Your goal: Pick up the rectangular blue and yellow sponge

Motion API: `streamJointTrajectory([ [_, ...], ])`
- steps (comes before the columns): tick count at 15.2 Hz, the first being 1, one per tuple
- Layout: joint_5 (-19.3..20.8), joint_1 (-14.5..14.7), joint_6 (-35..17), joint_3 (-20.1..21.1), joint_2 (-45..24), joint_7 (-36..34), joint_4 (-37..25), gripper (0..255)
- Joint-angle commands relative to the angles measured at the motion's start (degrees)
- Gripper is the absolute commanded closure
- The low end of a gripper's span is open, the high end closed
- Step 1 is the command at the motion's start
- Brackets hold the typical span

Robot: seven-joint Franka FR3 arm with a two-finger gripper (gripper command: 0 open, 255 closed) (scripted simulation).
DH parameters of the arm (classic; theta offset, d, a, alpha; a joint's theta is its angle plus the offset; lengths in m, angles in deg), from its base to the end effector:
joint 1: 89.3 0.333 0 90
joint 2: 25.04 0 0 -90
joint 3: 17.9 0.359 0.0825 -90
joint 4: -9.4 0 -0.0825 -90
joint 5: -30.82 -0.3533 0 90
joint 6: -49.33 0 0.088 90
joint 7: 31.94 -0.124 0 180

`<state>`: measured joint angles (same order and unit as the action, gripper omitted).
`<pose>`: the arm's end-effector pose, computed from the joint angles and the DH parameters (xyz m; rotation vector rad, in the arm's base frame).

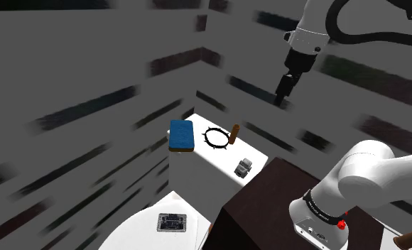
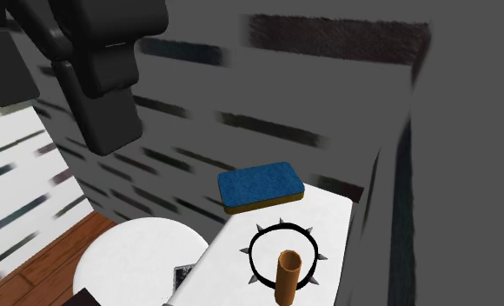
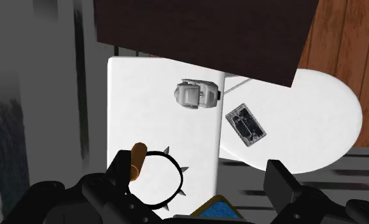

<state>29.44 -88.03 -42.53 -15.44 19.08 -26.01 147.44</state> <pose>0.2501 0.0236 0.5789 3.1268 0.2424 -0.0573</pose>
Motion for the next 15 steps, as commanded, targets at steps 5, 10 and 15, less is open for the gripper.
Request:
streamJointTrajectory([
  [5,2.02,1.08,-7.59,8.20,-2.78,-6.39,2.25,0],
  [10,7.03,0.69,-16.23,18.85,-9.42,-15.93,2.87,0],
  [15,16.63,-2.69,-22.32,30.42,-19.50,-28.32,0.65,0],
])
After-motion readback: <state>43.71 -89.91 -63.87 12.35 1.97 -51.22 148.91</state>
